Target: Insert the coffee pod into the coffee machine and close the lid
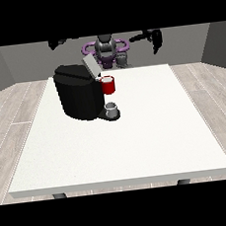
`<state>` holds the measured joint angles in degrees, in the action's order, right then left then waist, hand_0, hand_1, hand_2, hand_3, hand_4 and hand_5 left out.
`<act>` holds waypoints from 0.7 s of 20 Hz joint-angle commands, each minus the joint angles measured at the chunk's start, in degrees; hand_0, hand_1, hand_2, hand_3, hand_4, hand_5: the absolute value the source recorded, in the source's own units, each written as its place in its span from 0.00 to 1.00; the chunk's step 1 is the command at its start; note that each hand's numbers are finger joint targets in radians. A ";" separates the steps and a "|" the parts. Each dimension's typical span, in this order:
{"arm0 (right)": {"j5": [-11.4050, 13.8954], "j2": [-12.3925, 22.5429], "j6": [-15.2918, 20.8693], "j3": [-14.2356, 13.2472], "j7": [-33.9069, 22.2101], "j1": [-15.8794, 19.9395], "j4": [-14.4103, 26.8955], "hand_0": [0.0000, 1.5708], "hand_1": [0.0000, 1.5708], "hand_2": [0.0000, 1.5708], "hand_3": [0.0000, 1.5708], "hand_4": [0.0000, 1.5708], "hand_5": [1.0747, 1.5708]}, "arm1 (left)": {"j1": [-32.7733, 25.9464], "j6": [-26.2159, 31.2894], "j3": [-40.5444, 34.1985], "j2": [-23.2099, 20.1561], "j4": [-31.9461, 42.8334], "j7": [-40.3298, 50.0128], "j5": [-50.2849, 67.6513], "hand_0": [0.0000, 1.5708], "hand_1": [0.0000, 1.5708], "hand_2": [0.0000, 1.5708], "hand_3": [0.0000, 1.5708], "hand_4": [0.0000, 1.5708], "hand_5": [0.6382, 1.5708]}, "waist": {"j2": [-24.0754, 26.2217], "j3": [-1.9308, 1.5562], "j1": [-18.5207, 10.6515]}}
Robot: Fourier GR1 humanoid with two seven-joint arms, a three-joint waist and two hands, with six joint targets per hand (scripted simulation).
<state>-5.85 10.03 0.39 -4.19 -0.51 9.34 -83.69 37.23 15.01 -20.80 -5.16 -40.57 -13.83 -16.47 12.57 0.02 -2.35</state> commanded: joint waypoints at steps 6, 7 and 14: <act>2.63 0.65 -1.00 2.77 -4.61 4.97 -0.82 0.00 0.00 0.00 0.00 0.15 1.00 | -7.76 2.48 0.90 3.91 -7.28 1.58 5.59 0.00 0.00 0.00 0.00 0.09 1.00 | -0.02 -0.02 -5.06; 4.55 0.42 0.28 3.57 -5.16 4.61 0.20 0.00 0.00 0.00 0.00 0.15 1.00 | -7.82 4.39 0.83 4.63 -8.08 3.91 7.11 0.00 0.00 0.00 0.00 0.02 1.00 | 1.61 -0.02 -6.68; 3.81 -1.55 -2.52 2.91 1.71 7.31 6.15 0.00 0.00 0.00 0.00 0.00 1.00 | -14.00 -2.92 10.32 5.10 -18.87 5.01 12.91 0.00 0.00 0.00 0.00 0.07 1.00 | -3.04 -0.03 -5.40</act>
<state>-2.34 9.71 -1.45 -1.56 -0.93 15.67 -80.73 26.73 16.71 -16.56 -0.97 -54.73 -10.73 -7.87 9.64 0.00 -7.94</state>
